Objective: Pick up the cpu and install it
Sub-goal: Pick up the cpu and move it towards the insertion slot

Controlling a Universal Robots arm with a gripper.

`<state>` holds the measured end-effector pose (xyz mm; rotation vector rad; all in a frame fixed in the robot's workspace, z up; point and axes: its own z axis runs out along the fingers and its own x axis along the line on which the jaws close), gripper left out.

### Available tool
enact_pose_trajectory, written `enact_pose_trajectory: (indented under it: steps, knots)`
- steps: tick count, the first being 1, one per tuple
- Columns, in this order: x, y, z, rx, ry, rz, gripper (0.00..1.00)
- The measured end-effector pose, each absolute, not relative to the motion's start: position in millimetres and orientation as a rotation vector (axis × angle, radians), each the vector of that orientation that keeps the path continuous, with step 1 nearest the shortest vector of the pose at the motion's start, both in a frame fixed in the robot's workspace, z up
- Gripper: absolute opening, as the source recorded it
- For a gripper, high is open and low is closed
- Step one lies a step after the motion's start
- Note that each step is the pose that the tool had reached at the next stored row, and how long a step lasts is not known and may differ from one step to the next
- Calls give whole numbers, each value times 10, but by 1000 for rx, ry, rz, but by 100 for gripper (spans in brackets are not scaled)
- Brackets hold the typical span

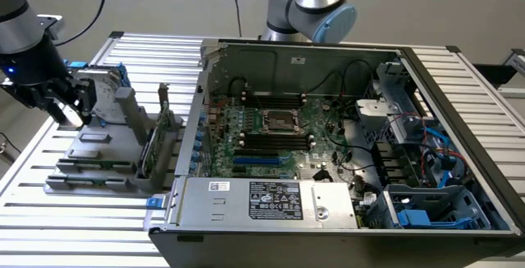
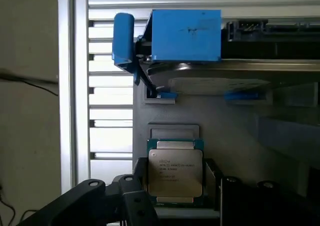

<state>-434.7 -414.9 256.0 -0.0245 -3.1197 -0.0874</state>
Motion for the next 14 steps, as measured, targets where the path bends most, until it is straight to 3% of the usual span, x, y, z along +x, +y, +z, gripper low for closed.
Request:
enact_pose_trajectory:
  steps: [14]
  knots:
    - [-3862, -4125, 3195, -25, -3118, -87, 55]
